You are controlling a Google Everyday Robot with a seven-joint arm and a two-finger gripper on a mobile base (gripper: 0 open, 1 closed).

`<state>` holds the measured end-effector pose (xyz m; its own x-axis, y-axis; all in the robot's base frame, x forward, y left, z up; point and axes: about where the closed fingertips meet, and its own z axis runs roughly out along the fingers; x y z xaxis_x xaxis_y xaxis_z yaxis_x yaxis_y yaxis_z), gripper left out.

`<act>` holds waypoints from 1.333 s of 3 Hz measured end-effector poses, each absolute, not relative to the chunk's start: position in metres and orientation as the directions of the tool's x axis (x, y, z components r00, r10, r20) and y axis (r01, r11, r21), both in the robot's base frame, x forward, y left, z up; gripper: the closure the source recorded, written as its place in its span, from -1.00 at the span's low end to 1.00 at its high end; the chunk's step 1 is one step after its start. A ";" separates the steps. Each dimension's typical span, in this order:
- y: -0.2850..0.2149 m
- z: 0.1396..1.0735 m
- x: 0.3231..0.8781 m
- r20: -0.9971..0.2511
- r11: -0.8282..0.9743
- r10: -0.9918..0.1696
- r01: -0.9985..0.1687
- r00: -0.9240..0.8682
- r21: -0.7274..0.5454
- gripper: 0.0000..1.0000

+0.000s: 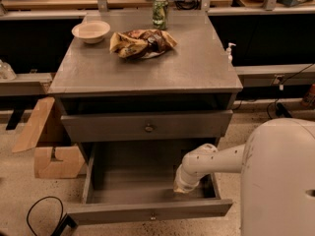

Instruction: Open middle drawer

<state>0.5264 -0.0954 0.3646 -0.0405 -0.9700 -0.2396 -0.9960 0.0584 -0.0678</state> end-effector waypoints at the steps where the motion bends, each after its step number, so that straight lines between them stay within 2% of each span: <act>1: -0.102 0.361 0.508 -0.205 0.069 -0.977 -0.997 -0.059 -0.042 0.90; 2: -0.101 0.366 0.479 -0.176 0.091 -0.980 -0.996 -0.088 -0.008 1.00; 4: -0.101 0.368 0.474 -0.170 0.101 -0.980 -0.995 -0.101 0.007 1.00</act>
Offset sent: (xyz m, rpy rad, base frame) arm -0.1647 -0.0093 0.0054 -0.1319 0.2268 -0.1170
